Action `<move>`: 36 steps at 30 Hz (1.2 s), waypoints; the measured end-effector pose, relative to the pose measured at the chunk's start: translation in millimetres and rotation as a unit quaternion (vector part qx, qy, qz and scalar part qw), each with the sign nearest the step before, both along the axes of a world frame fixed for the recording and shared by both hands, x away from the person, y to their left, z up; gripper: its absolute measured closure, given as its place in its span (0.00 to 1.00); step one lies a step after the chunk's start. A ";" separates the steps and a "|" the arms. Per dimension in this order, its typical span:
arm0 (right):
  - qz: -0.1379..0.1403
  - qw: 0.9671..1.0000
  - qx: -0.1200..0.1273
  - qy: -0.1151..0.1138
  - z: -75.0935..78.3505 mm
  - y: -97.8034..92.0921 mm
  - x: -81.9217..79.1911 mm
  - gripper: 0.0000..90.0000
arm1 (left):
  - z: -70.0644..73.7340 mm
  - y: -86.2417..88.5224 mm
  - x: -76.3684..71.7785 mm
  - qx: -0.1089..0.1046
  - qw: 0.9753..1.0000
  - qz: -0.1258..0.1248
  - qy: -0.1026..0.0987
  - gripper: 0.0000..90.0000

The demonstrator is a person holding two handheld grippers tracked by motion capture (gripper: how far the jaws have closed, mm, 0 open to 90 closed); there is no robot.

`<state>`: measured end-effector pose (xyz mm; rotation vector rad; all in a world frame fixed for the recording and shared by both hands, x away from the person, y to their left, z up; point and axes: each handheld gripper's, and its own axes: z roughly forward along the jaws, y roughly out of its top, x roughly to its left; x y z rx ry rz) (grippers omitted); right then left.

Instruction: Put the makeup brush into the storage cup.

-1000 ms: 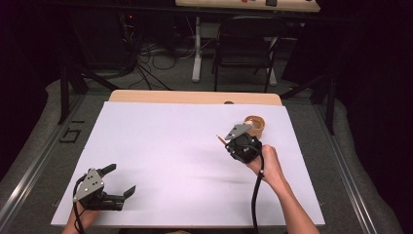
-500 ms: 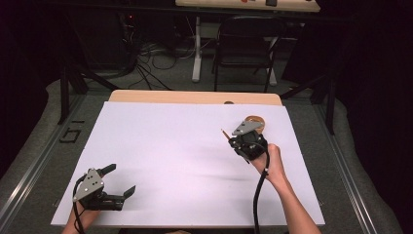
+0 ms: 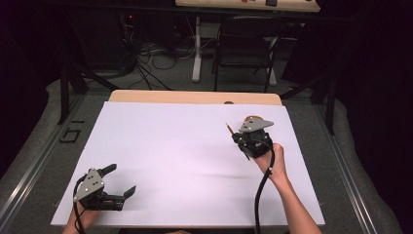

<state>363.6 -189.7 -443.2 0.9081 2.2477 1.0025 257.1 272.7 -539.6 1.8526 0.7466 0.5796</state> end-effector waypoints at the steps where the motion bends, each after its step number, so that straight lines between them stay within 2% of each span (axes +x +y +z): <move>1: 0.000 1.000 0.000 0.000 0.0 0.0 0.0 0.93 | 0.1 0.0 0.0 0.001 1.000 -0.001 0.000 0.00; 18: -0.022 0.999 0.029 -0.019 2.6 -12.8 1.3 0.93 | 0.4 0.8 -0.4 0.003 1.000 0.000 -0.001 0.00; 36: -0.057 0.996 0.056 -0.043 7.9 -30.8 2.3 0.93 | 0.4 0.7 -0.3 0.004 1.000 0.000 -0.001 0.00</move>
